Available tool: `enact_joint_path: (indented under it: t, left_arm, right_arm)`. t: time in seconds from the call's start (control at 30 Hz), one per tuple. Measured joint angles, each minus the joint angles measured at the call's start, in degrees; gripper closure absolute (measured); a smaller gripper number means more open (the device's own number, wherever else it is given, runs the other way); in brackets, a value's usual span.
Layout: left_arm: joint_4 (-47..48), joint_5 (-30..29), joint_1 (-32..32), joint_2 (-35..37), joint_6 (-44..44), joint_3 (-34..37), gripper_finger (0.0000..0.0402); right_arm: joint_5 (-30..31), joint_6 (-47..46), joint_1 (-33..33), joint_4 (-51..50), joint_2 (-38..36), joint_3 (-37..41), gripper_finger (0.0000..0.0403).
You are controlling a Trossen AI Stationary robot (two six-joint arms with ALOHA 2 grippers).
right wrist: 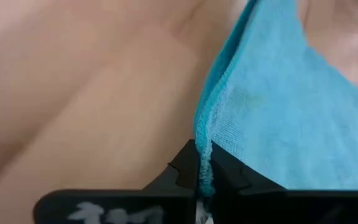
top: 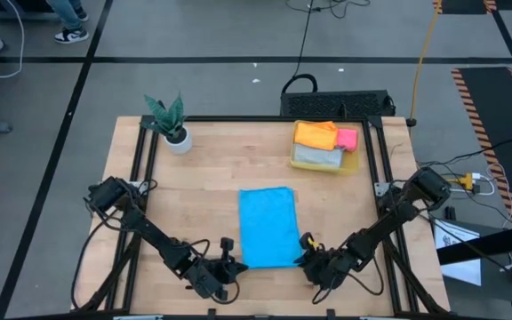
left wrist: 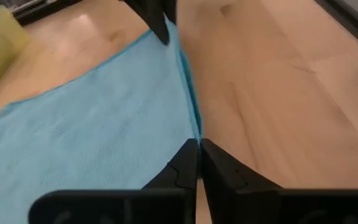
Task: Fold microfiber towels
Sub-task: Fold the blue kitchen towel
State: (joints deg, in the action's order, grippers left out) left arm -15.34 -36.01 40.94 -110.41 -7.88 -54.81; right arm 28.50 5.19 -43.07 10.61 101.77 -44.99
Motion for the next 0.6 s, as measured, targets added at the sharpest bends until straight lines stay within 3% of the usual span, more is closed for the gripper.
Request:
enact_joint_path:
  t: [0.27, 0.6]
  left_arm:
    - [-1.0, 9.2, -0.1, 0.0, 2.0, 0.0, 0.0374]
    - [-1.6, 12.0, -0.4, -0.6, 6.8, 0.0, 0.0225]
  right_arm:
    - [-0.2, -4.6, 0.4, -0.2, -2.4, 0.0, 0.0399]
    - [-4.8, -7.5, 2.5, -0.2, -2.5, 0.0, 0.0400]
